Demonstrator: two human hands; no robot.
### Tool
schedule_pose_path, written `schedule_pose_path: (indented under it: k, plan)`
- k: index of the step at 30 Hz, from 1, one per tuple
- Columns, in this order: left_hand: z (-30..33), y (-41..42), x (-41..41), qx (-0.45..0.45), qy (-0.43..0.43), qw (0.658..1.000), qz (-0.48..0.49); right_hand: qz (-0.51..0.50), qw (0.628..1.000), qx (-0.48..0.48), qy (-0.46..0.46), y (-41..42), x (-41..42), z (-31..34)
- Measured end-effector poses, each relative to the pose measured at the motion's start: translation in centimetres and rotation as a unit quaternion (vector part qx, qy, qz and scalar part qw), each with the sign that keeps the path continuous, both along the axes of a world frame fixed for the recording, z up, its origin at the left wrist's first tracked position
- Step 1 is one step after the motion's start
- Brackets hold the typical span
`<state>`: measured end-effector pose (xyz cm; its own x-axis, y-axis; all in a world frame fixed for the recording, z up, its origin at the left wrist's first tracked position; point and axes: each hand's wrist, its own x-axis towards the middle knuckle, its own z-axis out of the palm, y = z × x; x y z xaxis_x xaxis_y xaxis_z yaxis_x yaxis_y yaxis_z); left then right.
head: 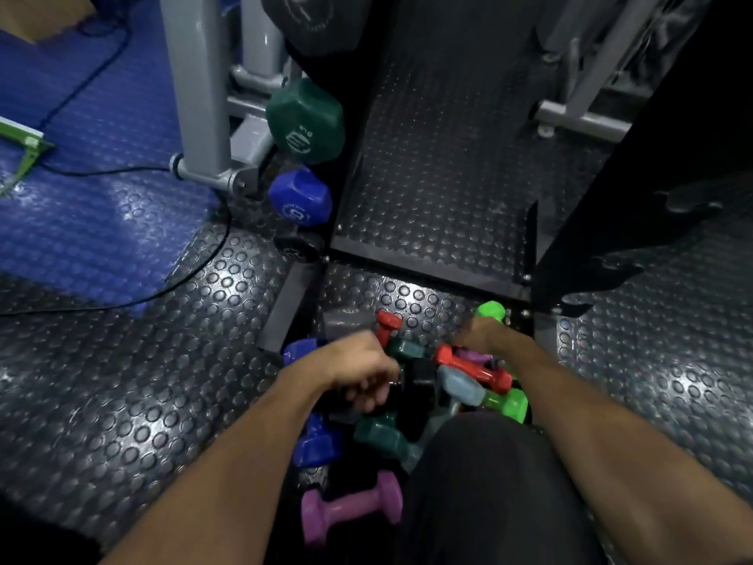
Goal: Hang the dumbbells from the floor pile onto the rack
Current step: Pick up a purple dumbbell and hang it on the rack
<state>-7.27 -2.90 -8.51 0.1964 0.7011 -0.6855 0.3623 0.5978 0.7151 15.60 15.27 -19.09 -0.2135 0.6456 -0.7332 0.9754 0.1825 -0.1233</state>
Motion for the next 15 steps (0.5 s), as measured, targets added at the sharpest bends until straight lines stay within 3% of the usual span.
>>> schedule_pose_path:
  k: [2,4,11,15]
  plan:
    - [-0.3,-0.6,1.1,-0.114,-0.026,0.988,-0.099,0.024,1.0,-0.011,0.009,-0.1,-0.5,0.6]
    - [-1.3,-1.1,1.5,-0.136,-0.033,0.986,-0.095,0.046,0.999,-0.008,0.013,-0.2,-1.0,1.2]
    - [-3.5,-0.5,1.1,0.022,0.04,0.996,0.079,0.039,0.997,-0.037,-0.057,-0.3,0.2,0.9]
    - [-3.5,0.0,0.4,0.055,0.035,0.985,0.159,0.041,0.996,-0.045,-0.065,-0.1,-0.3,1.0]
